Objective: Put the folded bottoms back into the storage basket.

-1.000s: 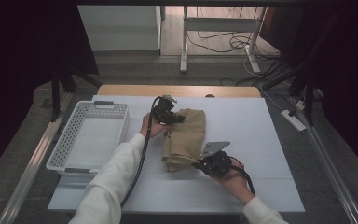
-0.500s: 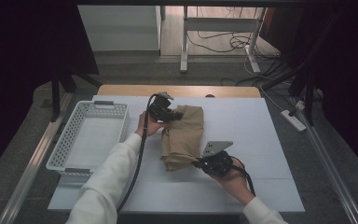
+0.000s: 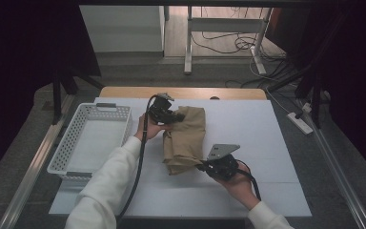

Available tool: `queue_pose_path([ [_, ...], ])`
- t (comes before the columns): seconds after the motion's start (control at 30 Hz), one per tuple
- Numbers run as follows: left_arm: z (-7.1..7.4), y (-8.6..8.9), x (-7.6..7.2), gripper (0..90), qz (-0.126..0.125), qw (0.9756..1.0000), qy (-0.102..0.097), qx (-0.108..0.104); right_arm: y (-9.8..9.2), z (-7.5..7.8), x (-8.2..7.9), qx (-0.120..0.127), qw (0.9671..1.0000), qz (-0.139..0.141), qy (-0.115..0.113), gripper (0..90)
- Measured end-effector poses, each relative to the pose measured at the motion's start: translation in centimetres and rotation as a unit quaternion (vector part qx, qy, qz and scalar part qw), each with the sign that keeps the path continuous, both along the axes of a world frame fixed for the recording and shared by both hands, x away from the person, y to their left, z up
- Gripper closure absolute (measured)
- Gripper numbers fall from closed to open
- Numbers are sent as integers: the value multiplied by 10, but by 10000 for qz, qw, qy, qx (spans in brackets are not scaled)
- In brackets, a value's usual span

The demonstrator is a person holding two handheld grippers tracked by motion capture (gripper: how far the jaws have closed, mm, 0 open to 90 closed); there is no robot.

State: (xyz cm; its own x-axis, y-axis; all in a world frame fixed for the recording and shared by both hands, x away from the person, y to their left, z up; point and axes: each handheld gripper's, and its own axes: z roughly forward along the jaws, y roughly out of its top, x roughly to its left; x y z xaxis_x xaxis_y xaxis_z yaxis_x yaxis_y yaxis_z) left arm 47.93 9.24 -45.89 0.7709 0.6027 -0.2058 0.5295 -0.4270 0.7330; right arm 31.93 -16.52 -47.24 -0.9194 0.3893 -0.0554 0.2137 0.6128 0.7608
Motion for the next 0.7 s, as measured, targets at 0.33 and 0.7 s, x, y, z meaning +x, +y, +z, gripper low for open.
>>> queue_pose_path([
  [0.33, 13, 4, -9, 759, -13, 9999, -125, -3, 2, 5, -3, 147, 9998, 39, -116, 849],
  [0.7, 22, 12, -15, 759, 19, 9998, -191, -32, 2, 10, -4, 283, 9995, 64, -137, 849],
])
